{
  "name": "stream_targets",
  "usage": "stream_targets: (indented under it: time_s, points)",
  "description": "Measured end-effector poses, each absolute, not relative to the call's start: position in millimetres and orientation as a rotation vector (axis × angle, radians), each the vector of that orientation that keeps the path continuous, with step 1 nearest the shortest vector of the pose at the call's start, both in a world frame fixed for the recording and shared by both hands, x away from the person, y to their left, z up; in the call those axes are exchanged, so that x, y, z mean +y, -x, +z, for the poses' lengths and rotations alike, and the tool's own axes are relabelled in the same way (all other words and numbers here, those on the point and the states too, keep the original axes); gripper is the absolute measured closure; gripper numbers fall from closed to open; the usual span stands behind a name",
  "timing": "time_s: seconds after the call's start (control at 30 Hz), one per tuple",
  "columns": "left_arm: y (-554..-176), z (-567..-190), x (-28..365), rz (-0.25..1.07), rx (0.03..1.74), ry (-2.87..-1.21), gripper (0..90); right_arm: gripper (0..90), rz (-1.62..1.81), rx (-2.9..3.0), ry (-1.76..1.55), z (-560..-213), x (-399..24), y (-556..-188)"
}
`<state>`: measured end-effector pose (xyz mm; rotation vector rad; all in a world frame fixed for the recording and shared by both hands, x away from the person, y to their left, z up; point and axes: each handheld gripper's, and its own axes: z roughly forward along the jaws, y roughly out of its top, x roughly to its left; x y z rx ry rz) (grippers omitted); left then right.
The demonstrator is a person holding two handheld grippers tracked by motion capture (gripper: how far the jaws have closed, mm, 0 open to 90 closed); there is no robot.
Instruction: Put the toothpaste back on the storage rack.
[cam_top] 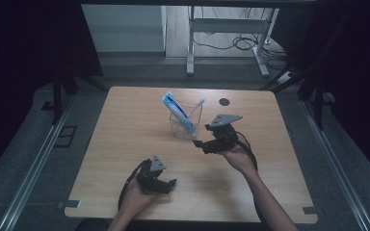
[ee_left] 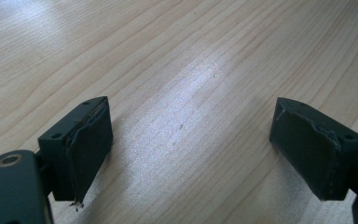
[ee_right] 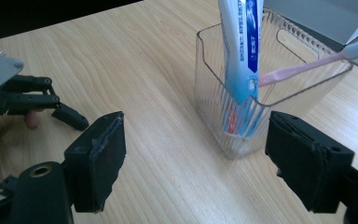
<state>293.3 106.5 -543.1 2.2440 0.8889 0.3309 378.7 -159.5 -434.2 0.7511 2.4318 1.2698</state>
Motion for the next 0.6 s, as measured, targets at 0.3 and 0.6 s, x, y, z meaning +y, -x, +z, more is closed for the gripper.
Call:
stream_targets:
  time_s: [0.3, 0.6]
  points:
    - [-293, -543, 106, 0.332, 0.89, -2.244, 13.3, 15.2, 1.243, 2.434, -0.745, -434, -173, -366]
    - [-293, -543, 106, 0.332, 0.895, -2.24, 13.3, 13.2, 1.205, 2.45, -0.764, -443, -190, -351]
